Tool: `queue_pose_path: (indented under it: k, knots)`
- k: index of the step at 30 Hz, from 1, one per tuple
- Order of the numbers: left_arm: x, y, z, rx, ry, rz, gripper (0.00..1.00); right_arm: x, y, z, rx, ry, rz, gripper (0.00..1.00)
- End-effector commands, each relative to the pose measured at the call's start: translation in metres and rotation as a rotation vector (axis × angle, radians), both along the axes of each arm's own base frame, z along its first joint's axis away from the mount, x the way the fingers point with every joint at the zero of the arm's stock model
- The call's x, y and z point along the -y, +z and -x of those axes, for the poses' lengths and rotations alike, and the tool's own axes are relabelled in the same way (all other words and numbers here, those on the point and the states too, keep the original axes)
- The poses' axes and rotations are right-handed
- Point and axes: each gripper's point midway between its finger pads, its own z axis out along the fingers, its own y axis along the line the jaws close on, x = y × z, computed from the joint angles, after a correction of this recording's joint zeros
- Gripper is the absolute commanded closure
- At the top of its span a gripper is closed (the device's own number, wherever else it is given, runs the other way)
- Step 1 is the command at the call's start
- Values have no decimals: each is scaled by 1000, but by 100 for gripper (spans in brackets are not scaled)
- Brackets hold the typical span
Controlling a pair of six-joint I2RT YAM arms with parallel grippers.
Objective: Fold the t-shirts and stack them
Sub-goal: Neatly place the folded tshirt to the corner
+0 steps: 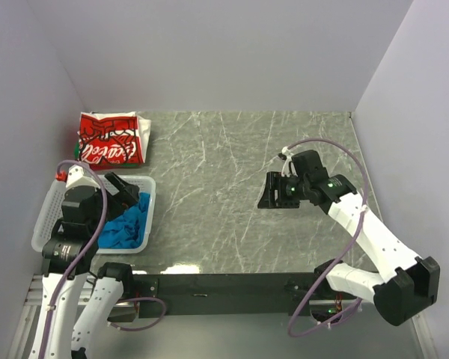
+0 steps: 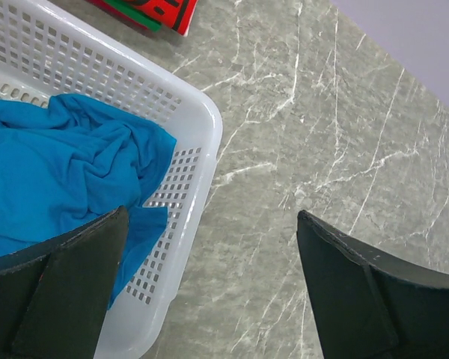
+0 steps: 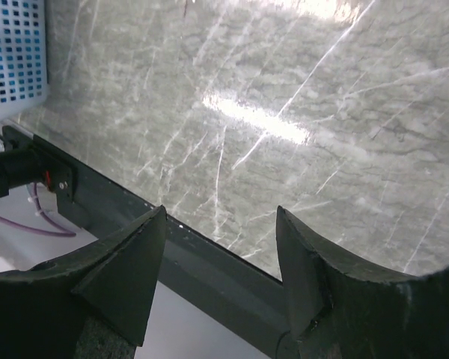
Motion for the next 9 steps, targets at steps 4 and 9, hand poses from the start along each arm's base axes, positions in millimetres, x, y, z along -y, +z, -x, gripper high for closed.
queue_pose_path:
  k: [4, 9]
  knots:
    - [9, 4, 1, 15, -58, 1, 0, 4, 21, -6, 105, -40, -18, 33]
    - [5, 10, 6, 28, -50, -13, 0, 7, 23, -1, 113, -59, -30, 33]
